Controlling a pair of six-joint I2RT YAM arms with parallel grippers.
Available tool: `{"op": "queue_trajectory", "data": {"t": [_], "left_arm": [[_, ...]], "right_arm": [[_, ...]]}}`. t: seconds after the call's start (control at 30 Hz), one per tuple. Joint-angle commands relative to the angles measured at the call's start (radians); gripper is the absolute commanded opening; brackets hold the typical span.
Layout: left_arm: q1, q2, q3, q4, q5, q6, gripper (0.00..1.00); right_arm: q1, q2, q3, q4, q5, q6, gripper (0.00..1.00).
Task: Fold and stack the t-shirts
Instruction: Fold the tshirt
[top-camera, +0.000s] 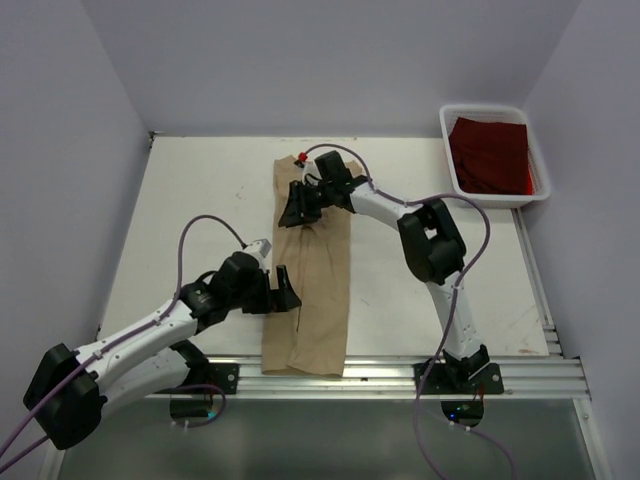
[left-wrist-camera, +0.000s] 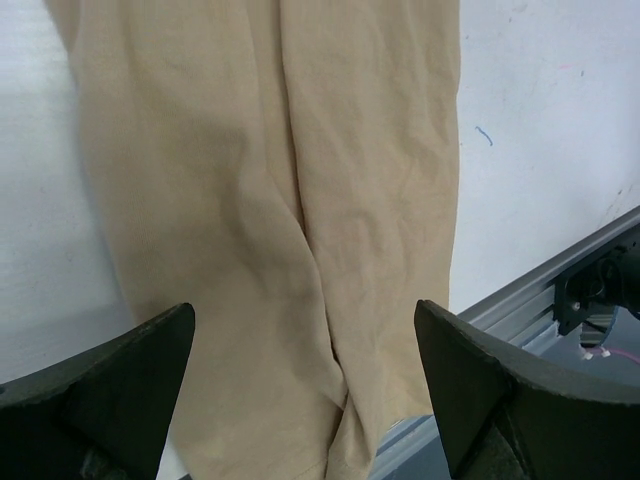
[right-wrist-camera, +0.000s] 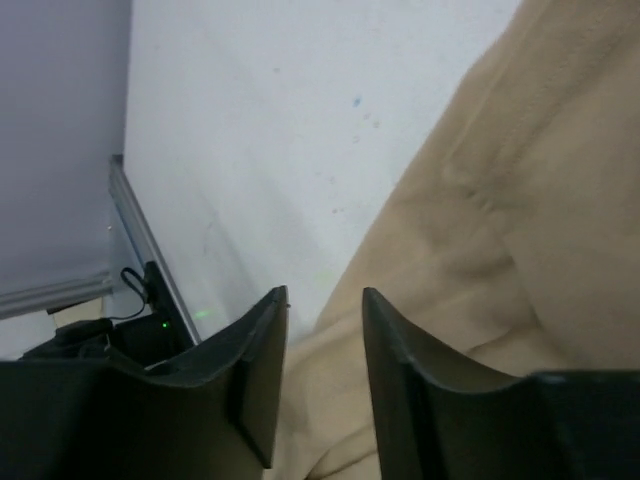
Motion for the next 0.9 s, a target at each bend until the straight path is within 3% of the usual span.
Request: {"op": "queue_trajectory", "data": {"t": [0.0,0.03,0.07,0.13,0.2,0.3,0.33,0.43,0.47,0.6,0.87], "left_arm": [[-0.004,-0.060,0.046,0.004,-0.065,-0.006,0.94],[-0.004,-0.071,0.051,0.004,-0.075,-0.003,0.93],[-0.004,-0.085,0.056,0.005,-0.085,0.000,0.93],[-0.004,-0.088,0.074,0.005,-0.099,0.010,0.89],[-0.004,-0.064,0.086,-0.001,-0.089,0.014,0.83],[-0.004,0.024,0.077,-0.004,-0.047,0.020,0.61],[-0.004,0.048,0.071,0.008,-0.030,0.022,0.39],[-0.004,0.117,0.028,0.089,0.046,0.016,0.06],[-0.004,0.133,0.013,0.109,0.072,0.013,0.02],[-0.004,0.144,0.006,0.139,0.083,0.014,0.00],[-0.004,0.081,-0.029,0.096,0.094,0.025,0.00]], "right_arm": [[-0.021,-0.186,-0.087,0.178,-0.090,0.054,0.36],[-0.024,-0.206,-0.102,0.163,-0.072,0.054,0.18],[-0.028,-0.240,-0.114,0.131,-0.015,0.047,0.07],[-0.029,-0.277,-0.156,0.037,0.060,0.003,0.00],[-0.024,-0.344,-0.214,-0.076,0.204,-0.025,0.00],[-0.003,-0.456,-0.359,-0.130,0.356,-0.035,0.00],[0.007,-0.482,-0.398,-0.136,0.387,-0.038,0.00],[0.057,-0.570,-0.539,-0.153,0.464,-0.021,0.00],[0.068,-0.591,-0.612,-0.146,0.459,-0.015,0.00],[0.157,-0.700,-0.774,-0.063,0.448,0.048,0.00],[0.318,-0.799,-0.932,0.021,0.464,0.145,0.00]]}}
